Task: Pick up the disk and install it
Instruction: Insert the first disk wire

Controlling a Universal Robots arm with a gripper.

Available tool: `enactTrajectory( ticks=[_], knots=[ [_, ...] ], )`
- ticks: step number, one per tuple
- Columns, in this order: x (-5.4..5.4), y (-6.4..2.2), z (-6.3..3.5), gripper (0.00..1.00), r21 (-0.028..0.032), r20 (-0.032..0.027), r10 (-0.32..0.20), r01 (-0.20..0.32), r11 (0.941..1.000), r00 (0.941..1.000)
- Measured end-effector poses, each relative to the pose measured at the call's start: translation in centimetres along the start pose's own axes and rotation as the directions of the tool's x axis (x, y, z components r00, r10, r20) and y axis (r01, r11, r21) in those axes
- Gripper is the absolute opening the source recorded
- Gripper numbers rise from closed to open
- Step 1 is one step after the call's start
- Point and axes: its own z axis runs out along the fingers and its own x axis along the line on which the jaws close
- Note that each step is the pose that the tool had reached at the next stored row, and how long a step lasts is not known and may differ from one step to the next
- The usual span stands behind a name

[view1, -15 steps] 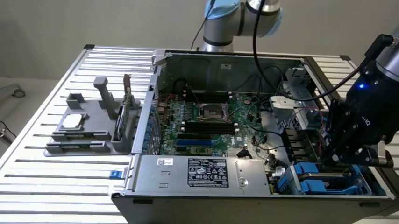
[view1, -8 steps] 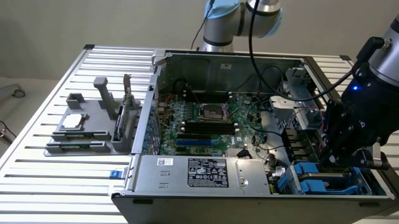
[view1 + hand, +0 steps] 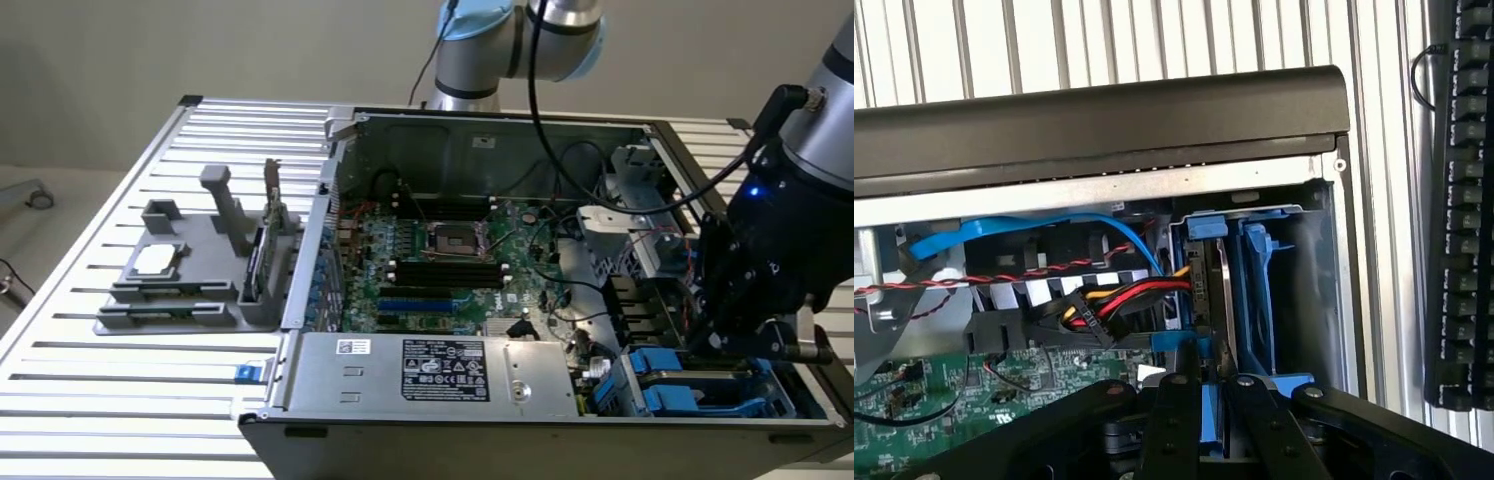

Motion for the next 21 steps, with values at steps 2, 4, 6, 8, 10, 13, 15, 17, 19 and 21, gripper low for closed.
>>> enactTrajectory(
  ticks=[2,4,6,8,10,13,15,17,19,21],
  knots=[
    [-0.07,-0.15,0.01,0.16,-0.0109,-0.0044,0.000,0.000,0.9999,1.0000],
    [-0.16,-0.35,0.05,0.16,-0.0201,-0.0074,0.001,-0.001,0.9998,1.0000],
    [-0.26,-0.50,0.08,0.16,-0.0264,-0.0090,0.001,-0.001,0.9997,1.0000],
    [-0.31,-0.62,0.09,0.16,-0.0314,-0.0099,0.001,-0.001,0.9995,1.0000],
    [-0.32,-0.68,0.10,0.16,-0.0345,-0.0105,0.001,-0.001,0.9994,0.9999],
    [-0.32,-0.69,0.13,0.16,-0.0375,-0.0111,0.000,-0.001,0.9993,0.9999],
    [-0.32,-0.71,0.17,0.16,-0.0383,-0.0112,0.000,-0.001,0.9993,0.9999],
    [-0.32,-0.71,0.19,0.16,-0.0384,-0.0112,0.000,-0.001,0.9993,0.9999],
    [-0.32,-0.71,0.20,0.16,-0.0384,-0.0111,0.000,-0.001,0.9993,0.9999],
    [-0.32,-0.71,0.22,0.16,-0.0384,-0.0111,0.000,-0.001,0.9993,0.9999]
  ],
)
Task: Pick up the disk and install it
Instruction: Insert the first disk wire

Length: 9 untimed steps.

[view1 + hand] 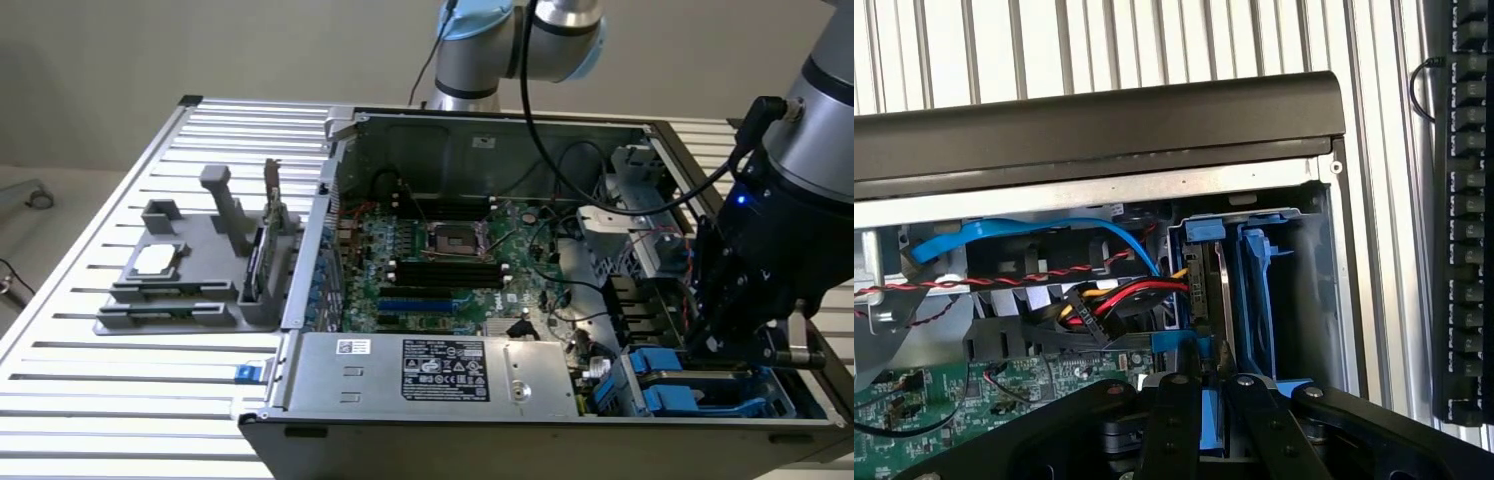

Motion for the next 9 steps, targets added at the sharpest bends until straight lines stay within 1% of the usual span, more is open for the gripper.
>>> enactTrajectory(
  ticks=[9],
  knots=[
    [0.15,-0.02,0.07,0.16,0.0000,-0.0002,0.000,0.000,1.0000,1.0000]
  ],
)
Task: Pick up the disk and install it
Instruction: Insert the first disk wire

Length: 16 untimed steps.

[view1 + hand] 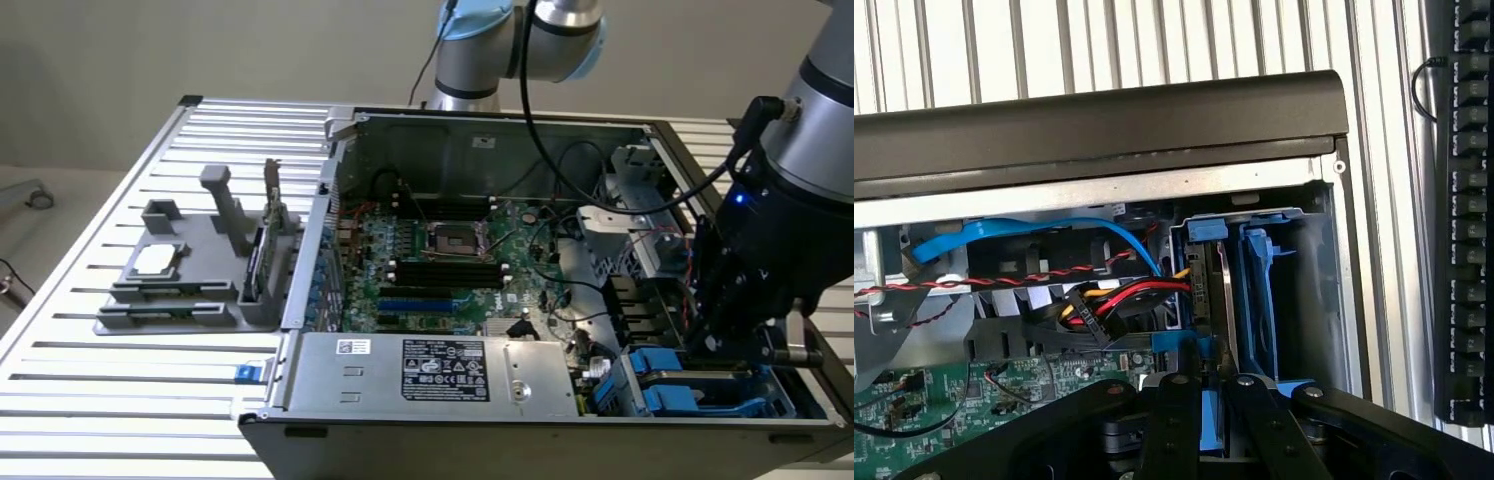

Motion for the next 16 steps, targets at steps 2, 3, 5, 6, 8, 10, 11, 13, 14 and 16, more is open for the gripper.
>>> enactTrajectory(
  ticks=[2,3,5,6,8,10,11,13,14,16],
  knots=[
    [0.02,-0.01,0.04,0.16,0.0000,0.0003,0.000,0.000,1.0000,1.0000],
    [0.02,-0.01,0.05,0.16,0.0000,0.0001,0.000,0.000,1.0000,1.0000],
    [0.03,0.01,0.06,0.16,0.0000,0.0001,0.000,0.000,1.0000,1.0000],
    [0.03,0.03,0.06,0.16,0.0000,0.0000,0.000,0.000,1.0000,1.0000],
    [0.04,0.09,0.07,0.16,0.0000,0.0001,0.000,0.000,1.0000,1.0000],
    [0.04,0.13,0.07,0.16,0.0001,0.0001,0.000,0.000,1.0000,1.0000],
    [0.04,0.15,0.08,0.16,0.0000,0.0001,0.000,0.000,1.0000,1.0000],
    [0.04,0.17,0.09,0.16,0.0000,0.0002,0.000,0.000,1.0000,1.0000],
    [0.04,0.17,0.10,0.16,0.0000,0.0003,0.000,0.000,1.0000,1.0000],
    [0.04,0.17,0.12,0.16,0.0000,0.0003,0.000,0.000,1.0000,1.0000]
  ],
)
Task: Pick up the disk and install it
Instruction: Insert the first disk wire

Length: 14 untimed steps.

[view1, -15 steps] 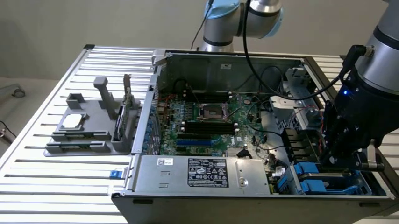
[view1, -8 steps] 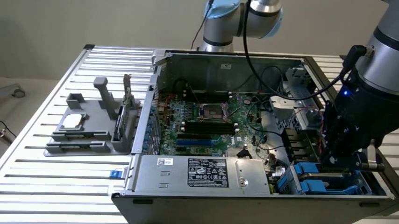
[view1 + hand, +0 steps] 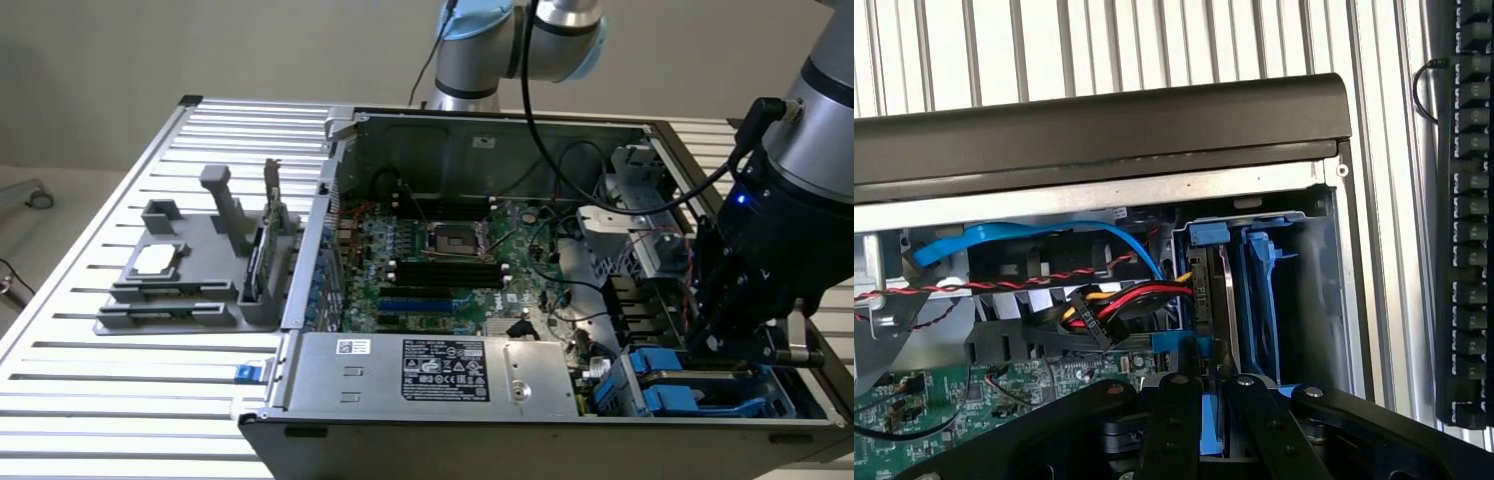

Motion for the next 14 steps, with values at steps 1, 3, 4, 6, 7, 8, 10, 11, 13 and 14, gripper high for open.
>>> enactTrajectory(
  ticks=[1,3,4,6,7,8,10,11,13,14],
  knots=[
    [0.00,0.00,0.02,0.16,0.0000,-0.0001,0.000,0.000,1.0000,1.0000],
    [0.00,0.00,0.05,0.16,0.0000,0.0000,0.000,0.000,1.0000,1.0000],
    [0.00,-0.01,0.06,0.16,0.0000,0.0000,0.000,0.000,1.0000,1.0000],
    [0.00,-0.01,0.11,0.16,0.0000,-0.0002,0.000,0.000,1.0000,1.0000],
    [0.00,-0.01,0.13,0.16,0.0000,-0.0001,0.000,0.000,1.0000,1.0000],
    [0.00,-0.02,0.17,0.16,0.0000,-0.0003,0.000,0.000,1.0000,1.0000],
    [0.00,-0.02,0.23,0.16,0.0000,-0.0002,0.000,0.000,1.0000,1.0000],
    [0.00,-0.03,0.27,0.16,0.0000,-0.0003,0.000,0.000,1.0000,1.0000],
    [0.00,-0.03,0.37,0.16,0.0000,-0.0003,0.000,0.000,1.0000,1.0000],
    [0.00,-0.04,0.41,0.16,0.0000,-0.0002,0.000,0.000,1.0000,1.0000]
  ],
)
